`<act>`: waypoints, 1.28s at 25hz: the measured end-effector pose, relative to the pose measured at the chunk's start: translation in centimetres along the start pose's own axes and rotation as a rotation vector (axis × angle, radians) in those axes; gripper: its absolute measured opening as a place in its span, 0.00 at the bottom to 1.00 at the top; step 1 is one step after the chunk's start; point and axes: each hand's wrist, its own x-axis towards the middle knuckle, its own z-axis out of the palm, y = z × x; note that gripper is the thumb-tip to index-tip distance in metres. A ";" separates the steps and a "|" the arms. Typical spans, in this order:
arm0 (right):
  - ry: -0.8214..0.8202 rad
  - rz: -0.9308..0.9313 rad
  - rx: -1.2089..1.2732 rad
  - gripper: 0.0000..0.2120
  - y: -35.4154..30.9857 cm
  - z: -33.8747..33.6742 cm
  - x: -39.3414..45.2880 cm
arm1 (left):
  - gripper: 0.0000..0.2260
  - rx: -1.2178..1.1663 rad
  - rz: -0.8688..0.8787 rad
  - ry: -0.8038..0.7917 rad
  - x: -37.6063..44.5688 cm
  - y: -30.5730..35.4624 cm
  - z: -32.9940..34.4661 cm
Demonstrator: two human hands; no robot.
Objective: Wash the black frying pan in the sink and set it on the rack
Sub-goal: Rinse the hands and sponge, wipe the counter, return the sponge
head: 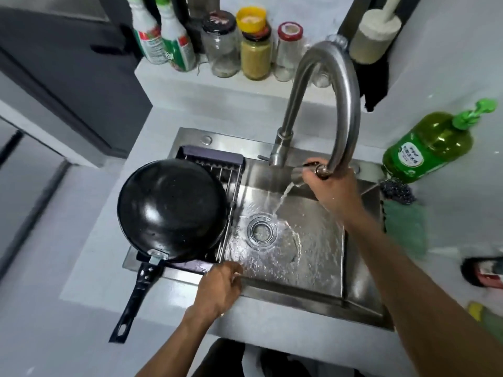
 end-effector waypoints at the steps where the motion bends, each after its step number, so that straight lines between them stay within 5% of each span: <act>1: 0.003 -0.012 -0.015 0.05 0.2 0.4 0.4 | 0.09 0.112 -0.015 0.022 -0.3 -1.2 0.0; 6: 0.033 -0.026 -0.205 0.09 1.6 0.2 1.1 | 0.28 0.460 -0.009 -0.010 -1.0 -6.6 0.9; 15: -0.010 0.085 -0.584 0.13 4.0 -6.3 3.9 | 0.50 0.535 0.051 -0.001 0.0 -6.3 0.0; 20: -0.077 0.191 -0.726 0.14 5.1 -7.8 3.2 | 0.34 0.497 0.069 0.022 -1.1 -6.4 0.0; 27: -0.174 0.212 -0.787 0.25 6.1 -7.5 1.4 | 0.30 0.294 0.073 0.052 -2.0 -7.4 -1.4; 32: -0.250 0.189 -0.729 0.20 4.9 -6.8 0.1 | 0.26 0.251 0.036 0.069 -2.5 -7.1 -1.0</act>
